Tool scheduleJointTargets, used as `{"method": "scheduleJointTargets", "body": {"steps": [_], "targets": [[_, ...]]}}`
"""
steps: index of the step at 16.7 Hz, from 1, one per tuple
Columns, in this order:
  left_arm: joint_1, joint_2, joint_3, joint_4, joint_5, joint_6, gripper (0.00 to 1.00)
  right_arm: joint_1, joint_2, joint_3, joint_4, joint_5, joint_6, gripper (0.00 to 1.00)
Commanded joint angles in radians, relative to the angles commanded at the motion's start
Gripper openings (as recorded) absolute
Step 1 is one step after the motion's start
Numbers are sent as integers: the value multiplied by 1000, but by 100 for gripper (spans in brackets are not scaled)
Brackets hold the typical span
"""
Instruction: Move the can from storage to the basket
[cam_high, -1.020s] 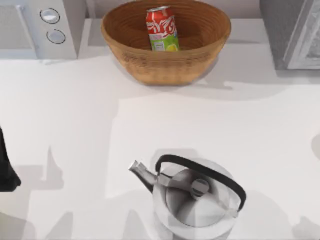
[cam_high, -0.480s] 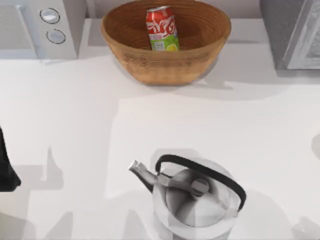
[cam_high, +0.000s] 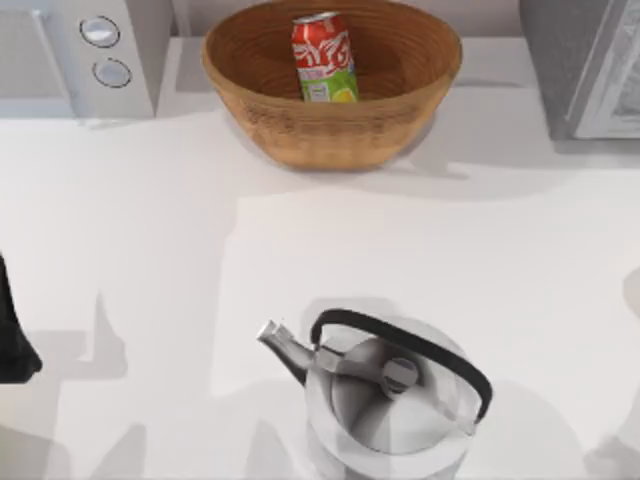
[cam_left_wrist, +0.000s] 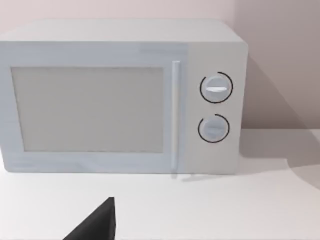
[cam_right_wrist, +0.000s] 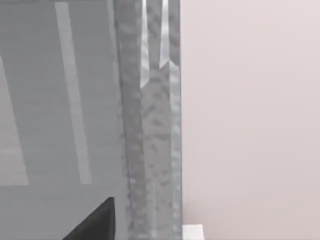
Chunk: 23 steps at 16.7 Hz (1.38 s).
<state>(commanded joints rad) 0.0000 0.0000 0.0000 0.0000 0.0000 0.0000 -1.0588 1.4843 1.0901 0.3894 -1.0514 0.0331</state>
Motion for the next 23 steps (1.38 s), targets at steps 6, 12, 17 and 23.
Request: {"method": "scheduleJointTargets", "body": {"steps": [6,12,17,23], "targets": [[0,0,0,0,0,0,100,6,-87,437,-539,8,-1,100],[0,0,0,0,0,0,100,17,-145,650,-768,19,-2,100],[0,0,0,0,0,0,100,14,-143,654,-767,19,-2,100],[0,0,0,0,0,0,100,222,-133,676,-781,227,-2,100]]}}
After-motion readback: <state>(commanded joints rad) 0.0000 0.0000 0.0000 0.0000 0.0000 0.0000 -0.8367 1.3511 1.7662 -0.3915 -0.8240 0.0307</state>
